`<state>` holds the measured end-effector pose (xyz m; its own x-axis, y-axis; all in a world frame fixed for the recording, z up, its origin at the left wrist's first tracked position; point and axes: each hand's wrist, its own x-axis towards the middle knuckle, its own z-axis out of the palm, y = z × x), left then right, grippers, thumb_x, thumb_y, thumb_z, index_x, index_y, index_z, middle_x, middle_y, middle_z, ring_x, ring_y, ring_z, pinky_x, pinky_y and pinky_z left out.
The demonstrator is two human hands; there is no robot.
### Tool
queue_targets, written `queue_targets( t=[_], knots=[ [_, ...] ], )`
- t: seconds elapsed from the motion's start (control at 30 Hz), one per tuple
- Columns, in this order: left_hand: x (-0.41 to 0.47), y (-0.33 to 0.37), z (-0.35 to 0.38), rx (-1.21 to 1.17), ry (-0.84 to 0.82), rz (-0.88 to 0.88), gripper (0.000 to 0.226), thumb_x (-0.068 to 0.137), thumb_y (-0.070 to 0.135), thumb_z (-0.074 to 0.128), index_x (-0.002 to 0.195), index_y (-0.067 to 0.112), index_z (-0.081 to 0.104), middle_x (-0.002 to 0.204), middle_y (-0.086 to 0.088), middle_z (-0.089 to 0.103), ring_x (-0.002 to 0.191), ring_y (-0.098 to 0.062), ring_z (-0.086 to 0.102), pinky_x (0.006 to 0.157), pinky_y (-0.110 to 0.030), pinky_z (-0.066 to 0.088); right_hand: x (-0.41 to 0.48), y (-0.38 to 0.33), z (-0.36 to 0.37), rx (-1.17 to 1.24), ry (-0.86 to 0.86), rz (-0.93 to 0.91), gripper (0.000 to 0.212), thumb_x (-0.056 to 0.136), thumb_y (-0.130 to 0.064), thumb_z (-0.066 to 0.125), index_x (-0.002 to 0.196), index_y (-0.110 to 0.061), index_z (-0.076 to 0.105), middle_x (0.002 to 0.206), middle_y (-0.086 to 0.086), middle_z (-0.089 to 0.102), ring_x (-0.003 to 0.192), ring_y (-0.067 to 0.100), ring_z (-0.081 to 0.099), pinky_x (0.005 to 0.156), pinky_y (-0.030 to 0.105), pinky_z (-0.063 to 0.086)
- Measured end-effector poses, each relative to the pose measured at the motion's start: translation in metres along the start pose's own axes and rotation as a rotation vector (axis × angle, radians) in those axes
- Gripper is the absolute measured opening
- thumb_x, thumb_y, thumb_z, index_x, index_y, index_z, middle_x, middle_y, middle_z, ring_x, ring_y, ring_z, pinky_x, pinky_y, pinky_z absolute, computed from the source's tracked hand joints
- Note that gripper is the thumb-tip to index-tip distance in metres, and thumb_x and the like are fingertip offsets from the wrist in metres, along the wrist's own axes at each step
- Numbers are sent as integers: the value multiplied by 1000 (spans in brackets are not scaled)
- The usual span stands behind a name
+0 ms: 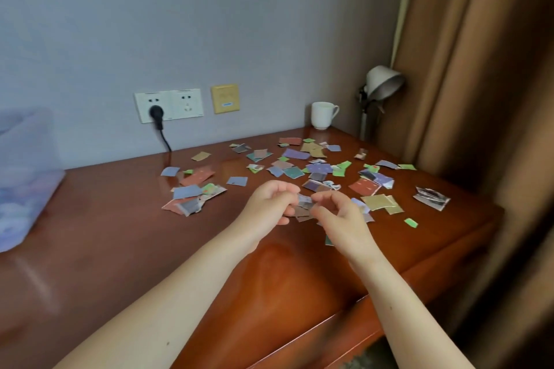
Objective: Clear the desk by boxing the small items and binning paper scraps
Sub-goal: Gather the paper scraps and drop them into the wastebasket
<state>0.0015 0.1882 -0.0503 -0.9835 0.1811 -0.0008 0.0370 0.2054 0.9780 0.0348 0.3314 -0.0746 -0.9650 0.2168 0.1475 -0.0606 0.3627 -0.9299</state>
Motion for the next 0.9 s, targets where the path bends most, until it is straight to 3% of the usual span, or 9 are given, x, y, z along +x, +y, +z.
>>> queue_targets(
  t=[0.1, 0.2, 0.3, 0.37, 0.43, 0.67, 0.83, 0.9],
  knots=[
    [14, -5, 17, 63, -38, 22, 19, 95, 17, 54, 112, 21, 61, 103, 0, 65, 89, -10, 62, 69, -17, 52, 9, 13, -17, -147, 65, 2, 20, 94, -18, 56, 111, -29, 57, 100, -10, 60, 86, 8, 59, 59, 13, 45],
    [27, -13, 31, 168, -46, 47, 20, 94, 18, 56, 112, 26, 60, 108, 3, 62, 99, -12, 61, 78, -21, 55, 22, 26, -29, -316, 101, 36, 26, 92, -18, 58, 114, -32, 57, 110, -7, 60, 94, 11, 60, 59, 16, 51],
    [38, -22, 42, 285, -48, 110, 18, 94, 19, 57, 109, 30, 58, 108, 7, 62, 101, -11, 60, 85, -25, 55, 29, 37, -35, -533, 119, 74, 31, 89, -22, 60, 116, -36, 56, 126, -5, 57, 116, 17, 51, 86, 35, 56],
    [41, -27, 49, 394, -38, 163, 21, 93, 19, 58, 111, 30, 57, 108, 9, 61, 97, -9, 59, 83, -23, 54, 29, 39, -37, -645, 124, 79, 36, 89, -21, 57, 123, -35, 55, 136, -5, 52, 129, 19, 40, 104, 40, 43],
    [44, -32, 54, 525, 6, 236, 26, 91, 21, 61, 115, 31, 57, 112, 12, 60, 99, -8, 56, 82, -18, 50, 28, 41, -38, -693, 132, 68, 39, 90, -23, 54, 128, -34, 54, 142, -6, 48, 133, 19, 35, 107, 41, 34],
    [54, -44, 56, 755, 90, 352, 41, 90, 29, 59, 130, 31, 49, 139, 11, 48, 129, -9, 37, 105, -26, 37, 29, 42, -39, -752, 131, 47, 41, 87, -35, 56, 128, -35, 53, 137, -7, 51, 128, 16, 39, 101, 33, 36],
    [55, -43, 57, 906, 4, 224, 55, 98, 35, 45, 149, 27, 27, 159, 4, 24, 148, -18, 14, 119, -39, 15, 27, 44, -38, -702, 110, 0, 36, 84, -30, 59, 120, -36, 57, 126, -10, 58, 121, 13, 44, 95, 29, 36],
    [55, -45, 57, 933, -5, 222, 54, 98, 37, 42, 149, 27, 26, 158, 4, 26, 147, -18, 19, 118, -37, 20, 26, 45, -38, -661, 98, -19, 35, 84, -24, 59, 117, -36, 60, 124, -12, 61, 120, 13, 47, 96, 31, 38]
  ],
)
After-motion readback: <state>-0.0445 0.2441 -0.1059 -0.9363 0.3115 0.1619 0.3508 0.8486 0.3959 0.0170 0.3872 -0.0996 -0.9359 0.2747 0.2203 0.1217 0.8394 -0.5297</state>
